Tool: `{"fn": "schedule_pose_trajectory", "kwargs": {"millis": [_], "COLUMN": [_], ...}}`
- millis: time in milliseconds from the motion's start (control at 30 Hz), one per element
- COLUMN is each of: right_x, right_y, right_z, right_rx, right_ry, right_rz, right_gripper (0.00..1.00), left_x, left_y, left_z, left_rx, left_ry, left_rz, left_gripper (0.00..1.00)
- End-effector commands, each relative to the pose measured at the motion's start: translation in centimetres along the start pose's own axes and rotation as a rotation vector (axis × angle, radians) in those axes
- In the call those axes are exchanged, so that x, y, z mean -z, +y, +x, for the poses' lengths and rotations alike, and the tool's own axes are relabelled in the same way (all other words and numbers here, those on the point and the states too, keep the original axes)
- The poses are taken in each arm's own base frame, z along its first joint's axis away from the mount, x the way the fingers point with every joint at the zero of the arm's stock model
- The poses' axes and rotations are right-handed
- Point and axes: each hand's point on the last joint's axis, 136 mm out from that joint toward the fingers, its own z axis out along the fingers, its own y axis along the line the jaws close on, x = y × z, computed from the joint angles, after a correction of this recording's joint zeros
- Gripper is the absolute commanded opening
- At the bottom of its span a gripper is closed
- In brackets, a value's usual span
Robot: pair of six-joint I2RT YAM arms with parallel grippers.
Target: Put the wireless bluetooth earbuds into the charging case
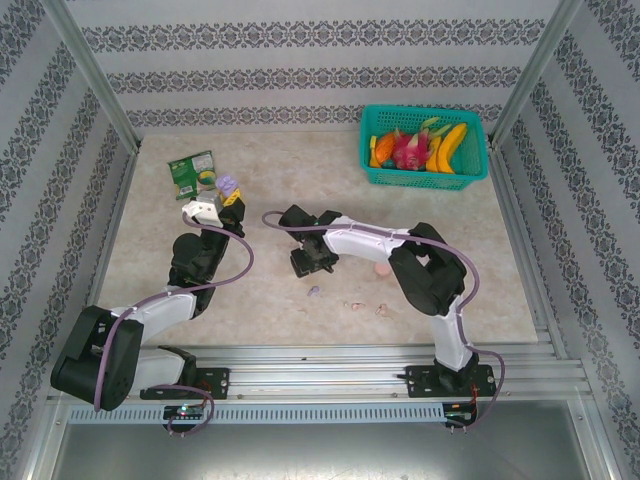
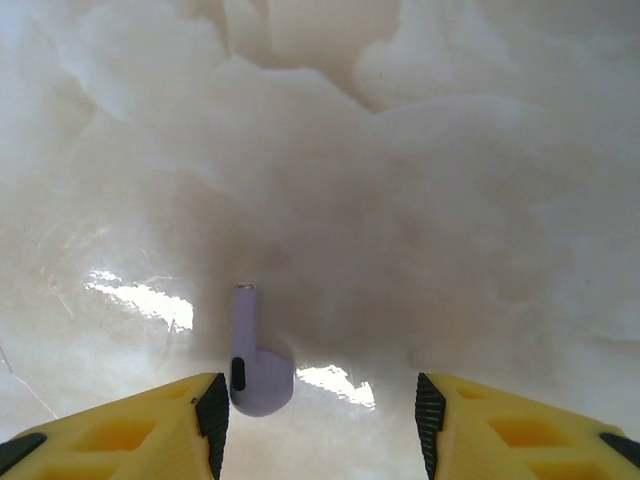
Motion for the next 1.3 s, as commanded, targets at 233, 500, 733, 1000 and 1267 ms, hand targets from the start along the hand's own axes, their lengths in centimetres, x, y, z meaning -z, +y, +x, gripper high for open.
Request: {"fn": "schedule_pose_trajectory", "kwargs": {"millis": [233,500,733,1000,1267], "right_x": [3.9,2.2,0.5,-0.8,-1.0], "right_y": [-0.6,0.7,1.1,1.9,4.6], "right_z": [-1.6,-1.6,-0.9,-0.4,0.7], "right_rx": [-0.152,-0.178,-0.195,-0.201,-0.184], "right_ry": [-0.099,-0.072,-0.039,-0.013,0.011], "right_rz": [-0.105,-0.17,-0.187,-0.207,-0.259], "right_gripper": [0.59,0.62,0.62,0.62,0.61], "left_x": [0.3,0.3,0.4,0.2,0.1], "left_y": [-0.4,-0.5,-0.7,-0.7,-0.7], "left_z": [-0.6,-0.7,-1.0,-1.2,-1.4], "left_rx": [0.029,0.034,0.039,0.046,0.048], "left_ry": [-0.009,-0.005,-0.009,-0.01,-0.017], "left_rz": [0.031,0.041,0.047,0.048,0.047], "left_gripper": [0.0,0.0,0.0,0.0,0.0]}}
